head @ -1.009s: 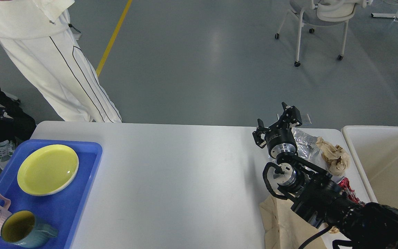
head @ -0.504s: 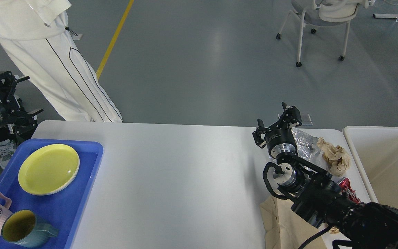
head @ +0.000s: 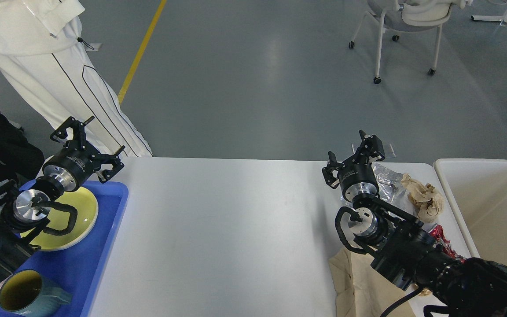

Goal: Tidy desktop

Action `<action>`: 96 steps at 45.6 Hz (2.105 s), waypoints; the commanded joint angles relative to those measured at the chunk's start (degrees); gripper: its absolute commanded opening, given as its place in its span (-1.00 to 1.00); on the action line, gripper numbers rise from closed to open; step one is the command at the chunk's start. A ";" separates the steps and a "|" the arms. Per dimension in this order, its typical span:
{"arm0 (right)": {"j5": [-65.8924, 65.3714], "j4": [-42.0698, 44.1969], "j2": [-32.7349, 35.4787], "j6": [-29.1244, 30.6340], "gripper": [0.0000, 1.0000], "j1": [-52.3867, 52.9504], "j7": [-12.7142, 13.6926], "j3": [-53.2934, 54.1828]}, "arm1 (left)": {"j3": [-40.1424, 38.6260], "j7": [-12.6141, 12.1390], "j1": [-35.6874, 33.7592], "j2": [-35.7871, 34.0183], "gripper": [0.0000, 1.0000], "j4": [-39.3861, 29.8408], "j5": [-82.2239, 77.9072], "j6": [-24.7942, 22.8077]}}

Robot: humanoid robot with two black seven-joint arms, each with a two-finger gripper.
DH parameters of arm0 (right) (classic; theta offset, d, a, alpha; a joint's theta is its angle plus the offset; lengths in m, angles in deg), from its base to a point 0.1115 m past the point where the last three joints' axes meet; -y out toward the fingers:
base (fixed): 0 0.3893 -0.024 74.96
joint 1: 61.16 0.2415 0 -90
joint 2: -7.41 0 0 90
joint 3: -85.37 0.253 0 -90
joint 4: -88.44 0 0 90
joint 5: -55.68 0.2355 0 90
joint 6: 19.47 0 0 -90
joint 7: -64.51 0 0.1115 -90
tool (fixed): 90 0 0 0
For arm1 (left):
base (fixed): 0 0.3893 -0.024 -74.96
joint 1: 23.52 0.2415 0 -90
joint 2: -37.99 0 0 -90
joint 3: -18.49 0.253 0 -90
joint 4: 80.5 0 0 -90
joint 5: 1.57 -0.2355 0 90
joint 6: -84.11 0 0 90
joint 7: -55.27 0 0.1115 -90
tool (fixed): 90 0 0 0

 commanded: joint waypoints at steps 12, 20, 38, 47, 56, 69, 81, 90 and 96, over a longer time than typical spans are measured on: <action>-0.03 -0.18 0.00 0.00 1.00 0.00 0.01 0.00 | -5.78 6.80 9.58 1.32 0.95 0.05 -0.52 -15.38; 0.06 -0.09 0.00 0.00 1.00 0.00 -0.08 -0.09 | -7.89 11.46 9.84 4.14 0.95 0.93 -0.43 -16.53; -0.03 -0.09 0.00 0.00 1.00 0.00 0.01 0.00 | -12.81 11.72 9.75 6.69 0.95 4.36 -0.52 -16.44; 0.06 -0.09 0.00 0.00 1.00 0.00 0.01 0.00 | -13.08 11.81 9.84 6.69 0.95 4.36 -0.52 -16.53; -0.03 -0.01 0.00 0.00 1.00 0.00 0.01 0.00 | -13.08 11.90 9.93 6.69 0.95 4.36 -0.52 -16.71; -0.03 -0.01 0.00 0.00 1.00 0.00 0.01 0.00 | -13.08 14.45 10.11 7.13 0.95 4.36 -0.52 -16.97; -0.03 0.08 0.00 0.00 1.00 0.00 0.01 0.00 | -13.08 14.80 10.11 7.13 0.95 4.36 -0.52 -16.88; 0.06 0.43 -0.09 -0.62 1.00 0.44 0.18 0.00 | -13.08 14.80 10.11 7.13 0.95 4.36 -0.52 -16.97; 0.76 0.52 -0.27 -0.97 1.00 1.93 0.88 -0.61 | -13.08 14.80 10.11 7.13 0.95 4.36 -0.52 -16.97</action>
